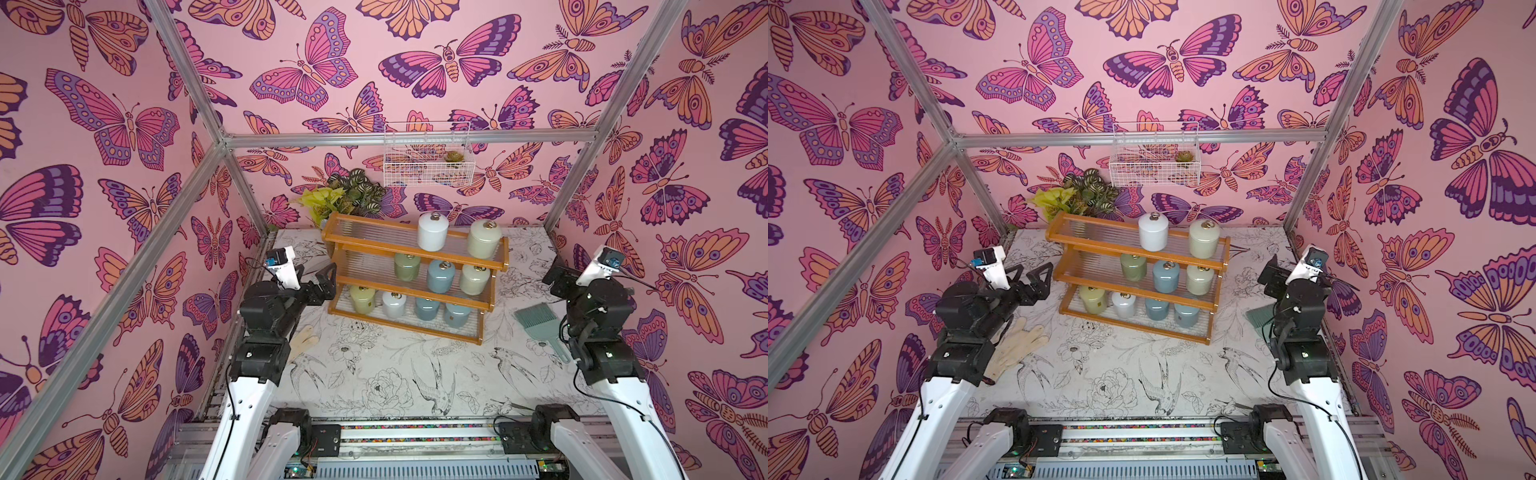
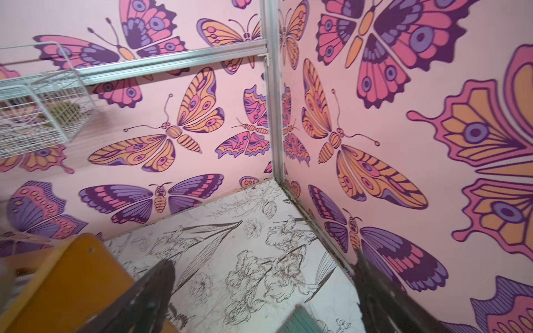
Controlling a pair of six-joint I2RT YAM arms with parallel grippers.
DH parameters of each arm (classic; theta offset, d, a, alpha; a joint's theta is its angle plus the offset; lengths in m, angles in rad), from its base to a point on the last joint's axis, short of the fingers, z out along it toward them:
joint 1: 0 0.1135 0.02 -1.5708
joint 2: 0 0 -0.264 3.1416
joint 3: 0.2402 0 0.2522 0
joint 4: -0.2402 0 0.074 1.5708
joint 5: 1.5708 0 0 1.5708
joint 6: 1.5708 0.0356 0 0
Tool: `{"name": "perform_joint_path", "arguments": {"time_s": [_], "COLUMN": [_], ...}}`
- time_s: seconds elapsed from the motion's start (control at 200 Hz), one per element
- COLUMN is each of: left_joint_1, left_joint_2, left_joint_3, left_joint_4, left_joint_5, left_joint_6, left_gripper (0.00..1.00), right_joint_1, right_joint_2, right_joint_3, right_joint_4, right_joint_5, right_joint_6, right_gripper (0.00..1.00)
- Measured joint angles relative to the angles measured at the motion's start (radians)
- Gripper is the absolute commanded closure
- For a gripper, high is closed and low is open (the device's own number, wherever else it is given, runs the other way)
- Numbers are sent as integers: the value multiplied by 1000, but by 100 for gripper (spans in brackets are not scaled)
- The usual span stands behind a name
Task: Remove the tea canisters from the shelf
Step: Pick up the tea canister from the shelf.
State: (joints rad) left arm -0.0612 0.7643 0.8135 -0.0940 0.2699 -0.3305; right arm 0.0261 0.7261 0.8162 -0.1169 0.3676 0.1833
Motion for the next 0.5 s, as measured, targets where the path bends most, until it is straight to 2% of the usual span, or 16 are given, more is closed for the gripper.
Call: {"name": "perform_joint_path", "arguments": {"time_s": [0.21,0.501], "left_joint_1": [-6,-11], "left_joint_2": [0,7], "left_joint_3": [52,85], "left_joint_4": [-71,-118], "left_joint_5": [98,163], "left_joint_6": [-27,-36], "left_gripper": [0,0], "right_joint_1": [1,10], "right_joint_2": [34,97], "right_joint_3": [98,200], "right_joint_4": [-63,-59], "right_joint_5": [-204,-477], "right_joint_6": [5,25], "right_gripper": [1,1]}}
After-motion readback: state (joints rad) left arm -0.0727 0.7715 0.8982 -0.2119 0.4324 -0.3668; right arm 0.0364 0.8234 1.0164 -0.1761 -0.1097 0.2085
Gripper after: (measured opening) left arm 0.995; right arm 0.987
